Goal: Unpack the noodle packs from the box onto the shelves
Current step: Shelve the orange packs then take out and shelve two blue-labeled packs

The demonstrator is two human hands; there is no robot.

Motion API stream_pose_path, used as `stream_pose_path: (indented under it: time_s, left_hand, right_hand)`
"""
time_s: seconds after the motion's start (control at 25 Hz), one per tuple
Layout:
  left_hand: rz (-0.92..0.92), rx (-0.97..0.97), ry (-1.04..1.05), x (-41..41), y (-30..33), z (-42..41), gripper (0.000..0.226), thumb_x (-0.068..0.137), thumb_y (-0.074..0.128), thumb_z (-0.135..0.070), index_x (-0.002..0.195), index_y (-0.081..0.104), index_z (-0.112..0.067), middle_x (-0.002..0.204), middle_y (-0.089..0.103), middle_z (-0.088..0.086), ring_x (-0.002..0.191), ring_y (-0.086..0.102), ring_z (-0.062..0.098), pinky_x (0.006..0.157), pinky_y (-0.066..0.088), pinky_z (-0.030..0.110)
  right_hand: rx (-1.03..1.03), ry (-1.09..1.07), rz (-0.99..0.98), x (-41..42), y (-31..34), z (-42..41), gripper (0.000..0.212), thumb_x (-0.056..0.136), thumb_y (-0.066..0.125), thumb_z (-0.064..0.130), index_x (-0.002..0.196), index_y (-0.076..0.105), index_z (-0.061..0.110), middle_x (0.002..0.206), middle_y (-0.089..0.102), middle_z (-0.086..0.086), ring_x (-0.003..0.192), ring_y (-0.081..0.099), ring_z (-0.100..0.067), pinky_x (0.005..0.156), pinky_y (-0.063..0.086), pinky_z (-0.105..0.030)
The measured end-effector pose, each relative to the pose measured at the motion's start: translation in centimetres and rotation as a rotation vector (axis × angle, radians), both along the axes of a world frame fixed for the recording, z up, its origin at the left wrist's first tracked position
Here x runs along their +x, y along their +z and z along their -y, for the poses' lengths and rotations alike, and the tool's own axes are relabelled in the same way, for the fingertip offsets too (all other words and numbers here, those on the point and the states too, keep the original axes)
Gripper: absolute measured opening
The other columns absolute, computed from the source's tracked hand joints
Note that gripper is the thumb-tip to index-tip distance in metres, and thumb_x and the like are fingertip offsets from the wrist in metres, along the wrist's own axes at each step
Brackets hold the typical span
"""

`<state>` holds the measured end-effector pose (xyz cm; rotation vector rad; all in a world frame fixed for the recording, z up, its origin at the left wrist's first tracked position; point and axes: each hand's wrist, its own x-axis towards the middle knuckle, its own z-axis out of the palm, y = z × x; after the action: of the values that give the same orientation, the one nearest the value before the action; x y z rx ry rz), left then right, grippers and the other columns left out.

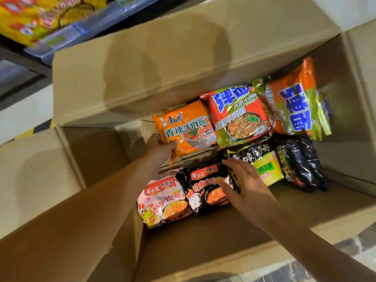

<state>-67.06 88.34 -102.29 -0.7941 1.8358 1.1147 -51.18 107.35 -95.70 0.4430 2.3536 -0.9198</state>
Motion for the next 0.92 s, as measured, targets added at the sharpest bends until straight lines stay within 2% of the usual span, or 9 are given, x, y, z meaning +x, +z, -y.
stream_pose_path:
  time_s: [0.16, 0.36, 0.48, 0.52, 0.56, 0.64, 0.72, 0.8, 0.92]
  left_hand:
    - [0.033, -0.007, 0.085, -0.1, 1.9, 1.7, 0.035, 0.089, 0.073, -0.024, 0.116, 0.055, -0.013, 0.111, 0.068, 0.009, 0.096, 0.067, 0.024, 0.085, 0.056, 0.041]
    - [-0.106, -0.101, 0.025, 0.3, 6.5, 4.9, 0.045, 0.084, 0.077, -0.017, 0.111, 0.042, -0.018, 0.098, 0.061, -0.002, 0.093, 0.062, 0.019, 0.082, 0.053, 0.036]
    - [-0.103, -0.081, -0.021, -0.3, 9.0, 7.0, 0.051, 0.083, 0.078, -0.015, 0.121, 0.044, -0.018, 0.103, 0.061, -0.001, 0.089, 0.061, 0.016, 0.066, 0.048, 0.025]
    - [-0.082, -0.083, -0.047, -0.5, 9.7, 7.3, 0.047, 0.084, 0.077, -0.015, 0.12, 0.048, -0.019, 0.105, 0.061, 0.0, 0.085, 0.06, 0.014, 0.064, 0.046, 0.024]
    - [-0.067, -0.076, -0.081, -0.5, 9.7, 7.8, 0.041, 0.085, 0.076, -0.014, 0.117, 0.052, -0.021, 0.105, 0.062, 0.001, 0.083, 0.059, 0.013, 0.064, 0.046, 0.025]
    - [-0.068, -0.068, -0.12, -0.4, 10.1, 8.4, 0.029, 0.087, 0.074, -0.014, 0.109, 0.057, -0.023, 0.103, 0.065, 0.002, 0.082, 0.06, 0.013, 0.07, 0.047, 0.028]
    - [-0.082, -0.057, -0.144, -0.3, 10.0, 9.0, 0.025, 0.088, 0.072, -0.017, 0.107, 0.057, -0.026, 0.101, 0.064, 0.0, 0.086, 0.061, 0.016, 0.076, 0.047, 0.03]
    - [-0.089, -0.049, -0.149, -0.2, 9.9, 9.4, 0.025, 0.09, 0.07, -0.019, 0.109, 0.056, -0.026, 0.101, 0.063, -0.003, 0.092, 0.061, 0.019, 0.079, 0.046, 0.031]
    - [-0.122, -0.045, -0.173, 0.1, 9.9, 9.7, 0.026, 0.09, 0.07, -0.022, 0.111, 0.055, -0.027, 0.099, 0.062, -0.008, 0.093, 0.061, 0.016, 0.075, 0.046, 0.028]
  right_hand:
    - [-0.062, -0.109, 0.051, -2.2, 0.4, 1.5, 0.052, 0.097, 0.059, 0.033, 0.147, 0.043, 0.029, 0.149, 0.042, 0.008, 0.141, 0.03, -0.01, 0.106, 0.026, -0.02]
    - [-0.209, -0.274, 0.112, -6.4, -0.2, 3.2, 0.05, 0.098, 0.059, 0.026, 0.146, 0.044, 0.029, 0.142, 0.052, 0.003, 0.127, 0.051, -0.018, 0.1, 0.045, -0.033]
    - [-0.19, -0.238, 0.12, -9.3, -2.1, 4.1, 0.055, 0.098, 0.058, 0.02, 0.149, 0.04, 0.026, 0.147, 0.047, -0.002, 0.12, 0.054, -0.019, 0.086, 0.044, -0.028]
    - [-0.149, -0.2, 0.11, -10.1, -3.0, 4.5, 0.058, 0.097, 0.059, 0.019, 0.151, 0.037, 0.023, 0.15, 0.042, -0.005, 0.123, 0.052, -0.02, 0.088, 0.043, -0.026]
    - [-0.101, -0.174, 0.116, -10.7, -4.0, 5.0, 0.063, 0.096, 0.06, 0.02, 0.153, 0.033, 0.02, 0.155, 0.033, -0.009, 0.132, 0.046, -0.024, 0.097, 0.042, -0.029]
    - [0.008, -0.125, 0.211, -11.4, -5.6, 6.3, 0.073, 0.096, 0.059, 0.028, 0.157, 0.019, 0.021, 0.164, 0.006, -0.013, 0.15, 0.015, -0.038, 0.118, 0.026, -0.044]
    - [0.129, -0.008, 0.258, -11.3, -6.2, 8.2, 0.076, 0.096, 0.057, 0.037, 0.157, 0.013, 0.023, 0.165, -0.012, -0.015, 0.15, -0.01, -0.043, 0.123, 0.011, -0.052]
    - [0.175, 0.065, 0.233, -10.4, -6.4, 9.8, 0.075, 0.095, 0.058, 0.041, 0.156, 0.018, 0.025, 0.165, -0.014, -0.014, 0.149, -0.012, -0.044, 0.123, 0.01, -0.052]
    - [0.169, -0.001, 0.097, -9.3, -6.7, 9.7, 0.07, 0.09, 0.063, 0.035, 0.151, 0.032, 0.02, 0.162, 0.012, -0.012, 0.147, 0.009, -0.039, 0.12, 0.022, -0.053]
